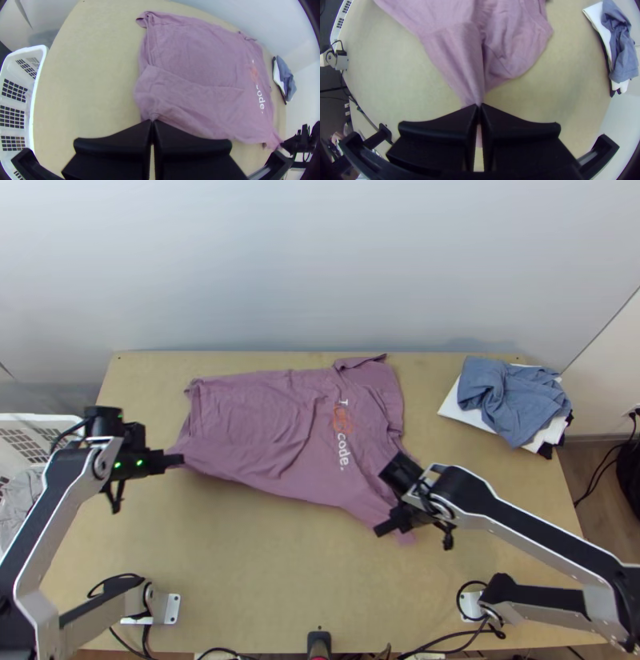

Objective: Fold the t-shirt

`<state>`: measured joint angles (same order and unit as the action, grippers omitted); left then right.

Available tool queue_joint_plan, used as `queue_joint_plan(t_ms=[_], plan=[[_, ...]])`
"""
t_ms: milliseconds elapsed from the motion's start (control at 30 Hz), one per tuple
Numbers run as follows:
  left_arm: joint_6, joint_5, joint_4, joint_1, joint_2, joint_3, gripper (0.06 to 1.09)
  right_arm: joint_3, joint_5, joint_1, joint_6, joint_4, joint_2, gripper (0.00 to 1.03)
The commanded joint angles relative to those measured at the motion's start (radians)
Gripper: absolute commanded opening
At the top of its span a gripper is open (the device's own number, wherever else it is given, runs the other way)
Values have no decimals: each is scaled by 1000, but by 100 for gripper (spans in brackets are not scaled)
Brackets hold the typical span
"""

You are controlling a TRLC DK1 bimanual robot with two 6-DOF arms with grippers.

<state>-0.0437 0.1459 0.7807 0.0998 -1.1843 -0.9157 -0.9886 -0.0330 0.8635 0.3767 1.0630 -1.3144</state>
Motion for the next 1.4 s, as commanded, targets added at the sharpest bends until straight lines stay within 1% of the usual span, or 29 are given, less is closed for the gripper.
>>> queue_joint_plan(t_ms=[0,133,267,400,500,633,733,833,900,933,967,1000,1033,1067,1100,1133,1167,1200,1233,1267,1367], plan=[[182,67,126,74,161,35,10,10,59,-4,-70,123,99,3],[240,126,252,69,230,38,10,-13,91,51,-78,230,118,3],[327,136,379,61,262,31,10,-28,116,106,-79,302,122,3],[435,146,528,61,259,-6,10,-74,229,137,-94,362,122,3],[504,146,634,60,265,6,10,-85,274,187,-99,380,112,3],[538,144,654,37,336,41,10,-85,300,243,-104,387,90,3],[539,142,655,-6,376,51,10,-84,331,295,-104,391,73,3],[542,144,654,-23,387,87,10,-84,335,330,-107,391,55,3],[539,150,594,-18,376,110,10,-90,335,332,-117,390,50,3],[513,152,555,-11,362,112,10,-93,335,332,-119,387,49,5],[479,152,525,-6,348,110,10,-97,335,332,-119,385,49,13],[432,152,486,-2,338,112,10,-97,334,330,-114,385,50,32],[373,150,433,9,331,118,16,-97,334,328,-110,385,50,55],[331,152,400,28,333,123,26,-96,334,327,-102,385,50,78],[286,153,368,46,338,130,42,-94,334,325,-96,384,50,90],[231,162,324,55,341,144,62,-93,334,321,-94,382,49,96],[189,179,293,49,336,152,74,-93,334,316,-88,380,43,99],[157,181,273,40,319,152,81,-97,334,312,-88,377,40,99],[119,181,244,24,296,153,93,-108,334,307,-88,374,40,99],[79,179,219,12,269,146,101,-120,334,296,-88,373,40,99],[-24,179,144,43,175,90,102,-166,334,212,-93,371,38,99]])
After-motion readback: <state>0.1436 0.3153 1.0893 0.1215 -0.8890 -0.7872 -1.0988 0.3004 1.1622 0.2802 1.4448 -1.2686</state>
